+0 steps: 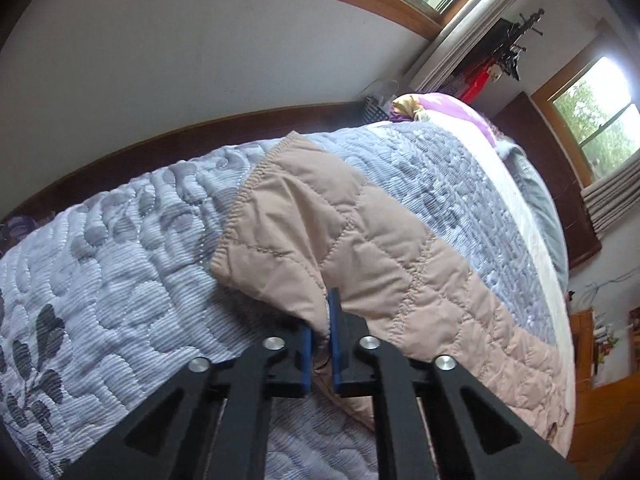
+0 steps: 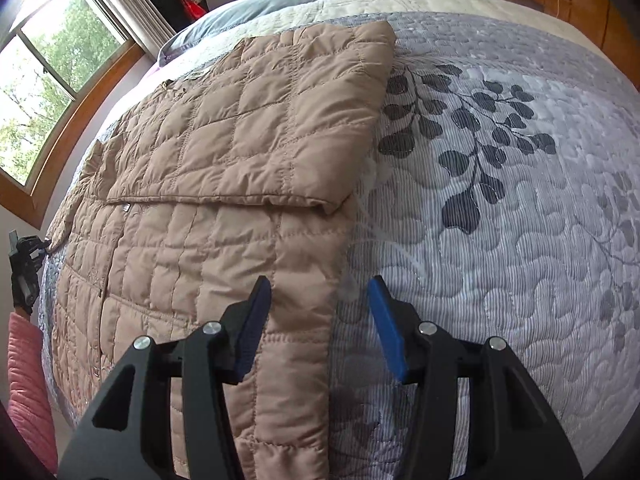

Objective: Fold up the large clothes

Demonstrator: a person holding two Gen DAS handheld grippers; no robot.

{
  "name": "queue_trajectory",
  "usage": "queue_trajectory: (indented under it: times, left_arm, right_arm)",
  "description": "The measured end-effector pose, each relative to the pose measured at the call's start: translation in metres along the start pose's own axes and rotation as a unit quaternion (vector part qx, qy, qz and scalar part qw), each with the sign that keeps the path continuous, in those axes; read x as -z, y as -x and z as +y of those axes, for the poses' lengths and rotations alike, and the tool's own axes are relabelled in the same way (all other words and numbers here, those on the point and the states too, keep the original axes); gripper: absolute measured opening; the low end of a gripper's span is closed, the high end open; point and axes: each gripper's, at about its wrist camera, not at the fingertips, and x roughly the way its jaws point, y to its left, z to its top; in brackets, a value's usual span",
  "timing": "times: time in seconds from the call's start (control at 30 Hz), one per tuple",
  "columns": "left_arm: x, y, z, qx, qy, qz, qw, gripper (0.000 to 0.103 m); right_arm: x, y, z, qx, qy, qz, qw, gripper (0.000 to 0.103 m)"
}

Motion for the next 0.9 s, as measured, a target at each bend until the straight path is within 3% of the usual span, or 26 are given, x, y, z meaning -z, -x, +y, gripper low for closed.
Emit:
queue_trajectory:
  times: [0.13, 0.33, 0.43, 0.63, 0.77, 0.9]
  left_arm:
    - [0.008, 0.023, -0.014, 0.005, -0.021, -0.053, 0.9984, 0.004]
    - [0.040, 0.080, -0.088, 0.079, -0.100, -0.111, 0.9856, 0.004]
    - [0.076, 0.104, -0.148, 0.112, -0.178, -0.119, 0.9704, 0.004]
    - [0.181, 0.115, -0.266, 0.151, -0.333, -0.093, 0.9262, 0.004]
    - [0.245, 0.097, -0.323, 0.160, -0.389, -0.053, 0.9056, 0.004]
    - [0.298, 0.081, -0.355, 0.162, -0.425, -0.033, 0.8900, 0.004]
  right_arm:
    - [0.001, 0.004, 0.001, 0.002, 0.002, -0.004, 1.000, 0.051]
    - [0.006, 0.014, 0.011, 0.000, 0.020, -0.012, 1.000, 0.051]
    - [0.005, 0.013, 0.016, 0.000, 0.026, -0.014, 1.000, 0.051]
    - [0.006, 0.007, 0.022, 0.000, 0.031, -0.014, 0.999, 0.051]
    - [0.006, 0.008, 0.021, -0.006, 0.030, -0.016, 0.999, 0.051]
    - [0.007, 0.009, 0.020, -0.010, 0.032, -0.017, 0.999, 0.051]
